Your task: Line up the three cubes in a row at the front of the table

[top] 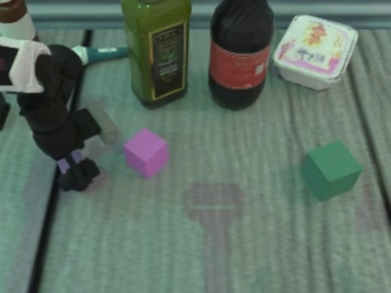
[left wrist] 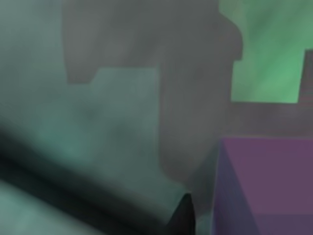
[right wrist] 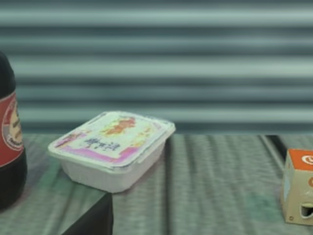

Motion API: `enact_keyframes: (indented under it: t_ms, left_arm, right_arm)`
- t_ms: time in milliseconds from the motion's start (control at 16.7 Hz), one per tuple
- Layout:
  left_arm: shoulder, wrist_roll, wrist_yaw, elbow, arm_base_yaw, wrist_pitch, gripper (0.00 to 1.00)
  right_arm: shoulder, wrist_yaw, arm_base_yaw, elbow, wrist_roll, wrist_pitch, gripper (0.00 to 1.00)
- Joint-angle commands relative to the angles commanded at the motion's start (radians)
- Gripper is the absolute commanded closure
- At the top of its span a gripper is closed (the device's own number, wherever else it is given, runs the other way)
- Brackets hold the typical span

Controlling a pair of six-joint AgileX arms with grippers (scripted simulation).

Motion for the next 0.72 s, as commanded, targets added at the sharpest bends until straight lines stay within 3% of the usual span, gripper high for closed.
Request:
enact_keyframes:
  t_ms: [120, 720]
  left_arm:
    - [0.0, 0.0, 0.0, 0.0, 0.0, 0.0, 1.0]
    - [-0.048, -0.014, 0.017, 0.02, 0.001, -0.05, 1.0]
  right_arm:
    - [0.0, 0.0, 0.0, 0.0, 0.0, 0.0, 0.0]
    - [0.0, 0.0, 0.0, 0.0, 0.0, 0.0, 0.0]
